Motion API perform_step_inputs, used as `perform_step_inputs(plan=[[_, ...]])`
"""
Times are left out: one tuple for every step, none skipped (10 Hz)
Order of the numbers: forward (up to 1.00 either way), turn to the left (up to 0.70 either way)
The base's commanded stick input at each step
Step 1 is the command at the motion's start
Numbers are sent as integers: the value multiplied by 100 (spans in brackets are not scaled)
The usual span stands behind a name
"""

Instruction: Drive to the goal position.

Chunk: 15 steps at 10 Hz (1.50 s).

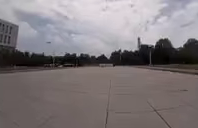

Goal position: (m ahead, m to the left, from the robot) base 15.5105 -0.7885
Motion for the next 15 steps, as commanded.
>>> perform_step_inputs(plan=[[70, 0], [70, 0], [70, 0], [70, 0], [70, 0], [70, 0], [70, 0], [70, 0], [70, 0], [70, 0], [70, 0], [70, 0], [70, 0], [70, 0], [70, 0]])
